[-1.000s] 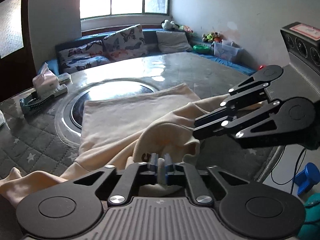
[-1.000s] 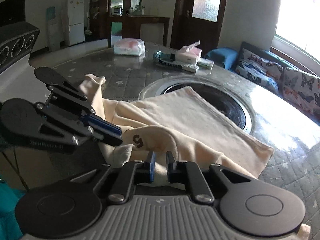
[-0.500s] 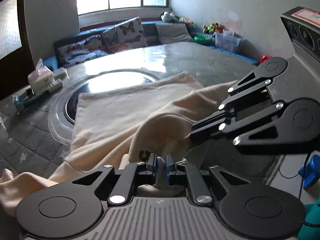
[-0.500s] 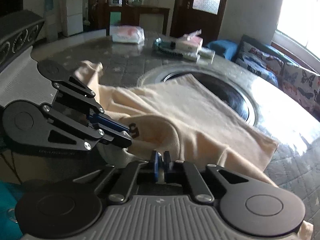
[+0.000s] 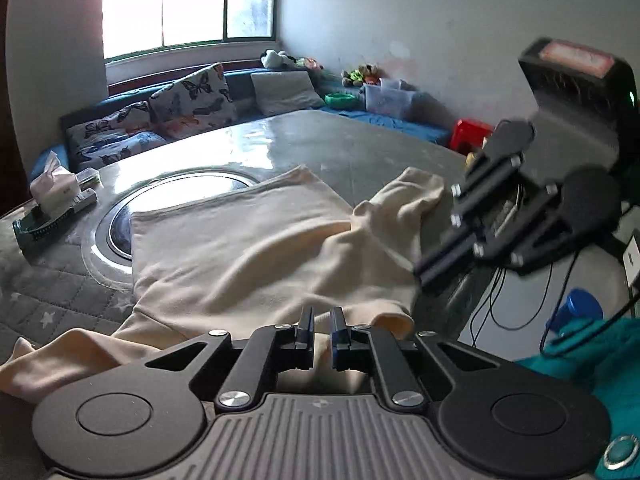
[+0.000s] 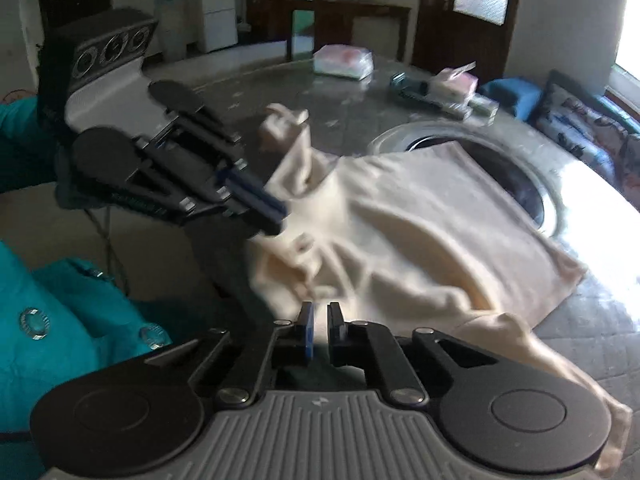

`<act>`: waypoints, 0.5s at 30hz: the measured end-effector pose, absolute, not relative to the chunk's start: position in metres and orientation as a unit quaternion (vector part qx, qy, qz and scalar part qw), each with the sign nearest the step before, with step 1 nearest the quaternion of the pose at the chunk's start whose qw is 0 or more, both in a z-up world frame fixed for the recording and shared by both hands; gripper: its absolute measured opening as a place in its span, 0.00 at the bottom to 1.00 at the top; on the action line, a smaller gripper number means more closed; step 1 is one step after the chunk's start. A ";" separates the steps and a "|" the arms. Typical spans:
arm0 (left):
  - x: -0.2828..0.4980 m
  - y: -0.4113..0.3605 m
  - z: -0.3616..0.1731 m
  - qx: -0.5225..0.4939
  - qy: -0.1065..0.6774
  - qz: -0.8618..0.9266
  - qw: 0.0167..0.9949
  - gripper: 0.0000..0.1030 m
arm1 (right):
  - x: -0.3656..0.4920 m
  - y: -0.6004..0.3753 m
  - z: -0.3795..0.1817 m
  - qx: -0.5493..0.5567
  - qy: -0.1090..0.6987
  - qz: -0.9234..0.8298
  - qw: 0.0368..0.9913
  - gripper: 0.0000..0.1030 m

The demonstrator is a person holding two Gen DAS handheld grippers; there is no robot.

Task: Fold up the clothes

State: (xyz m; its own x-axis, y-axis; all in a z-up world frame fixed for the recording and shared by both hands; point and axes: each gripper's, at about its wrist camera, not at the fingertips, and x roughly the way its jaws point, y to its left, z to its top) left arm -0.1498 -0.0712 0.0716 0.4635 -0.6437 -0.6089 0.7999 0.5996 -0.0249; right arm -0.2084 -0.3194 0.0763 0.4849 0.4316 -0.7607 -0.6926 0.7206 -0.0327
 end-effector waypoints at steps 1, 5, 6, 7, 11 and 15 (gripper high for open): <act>-0.147 -0.071 0.074 0.134 0.289 -0.423 0.848 0.11 | -0.205 -0.321 0.079 -0.170 0.377 0.324 0.851 0.08; -0.126 -0.075 0.080 0.128 0.280 -0.400 0.863 0.11 | -0.180 -0.324 0.074 -0.176 0.363 0.281 0.871 0.16; -0.117 -0.079 0.078 0.123 0.284 -0.392 0.866 0.12 | -0.171 -0.326 0.069 -0.174 0.366 0.270 0.873 0.17; -0.109 -0.083 0.075 0.118 0.292 -0.387 0.867 0.12 | -0.162 -0.329 0.064 -0.171 0.369 0.259 0.876 0.18; -0.090 -0.102 0.056 0.105 0.317 -0.389 0.859 0.12 | -0.131 -0.340 0.046 -0.161 0.384 0.218 0.883 0.21; -0.085 -0.123 0.042 0.101 0.331 -0.414 0.842 0.12 | -0.120 -0.363 0.029 -0.148 0.425 0.193 0.872 0.21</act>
